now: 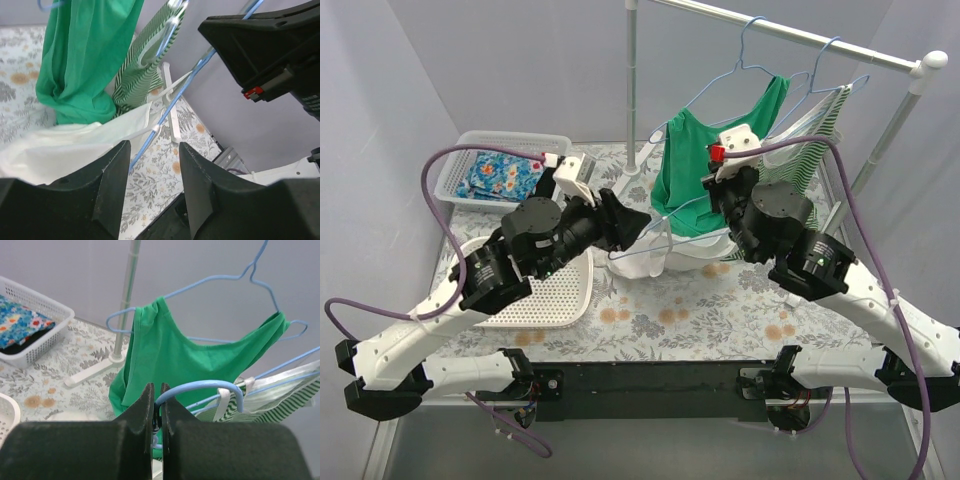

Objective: Place the tank top on the hanger

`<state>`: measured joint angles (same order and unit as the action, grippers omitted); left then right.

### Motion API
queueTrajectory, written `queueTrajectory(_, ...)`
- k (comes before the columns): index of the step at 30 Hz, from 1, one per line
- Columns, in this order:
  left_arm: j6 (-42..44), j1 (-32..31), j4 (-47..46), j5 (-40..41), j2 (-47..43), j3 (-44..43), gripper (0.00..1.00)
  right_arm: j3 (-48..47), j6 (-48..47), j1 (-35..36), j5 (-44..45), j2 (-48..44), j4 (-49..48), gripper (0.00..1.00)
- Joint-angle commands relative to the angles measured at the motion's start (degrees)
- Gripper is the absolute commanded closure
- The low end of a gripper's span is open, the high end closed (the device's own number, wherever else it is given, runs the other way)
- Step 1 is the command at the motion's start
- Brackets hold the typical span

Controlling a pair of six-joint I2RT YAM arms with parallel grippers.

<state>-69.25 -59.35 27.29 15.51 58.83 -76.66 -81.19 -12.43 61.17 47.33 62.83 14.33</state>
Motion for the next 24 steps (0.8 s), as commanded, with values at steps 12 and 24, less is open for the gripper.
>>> queueTrajectory(12,22.3,0.2,5.1,-0.9,6.0,-20.7,0.79,-24.7,-29.8,13.6,11.5,14.5,-7.3,0.99)
queueTrajectory(24,22.5,0.2,16.7,-6.1,-1.5,-11.3,0.54,-20.4,-16.2,14.4,2.0,11.6,-3.6,0.99)
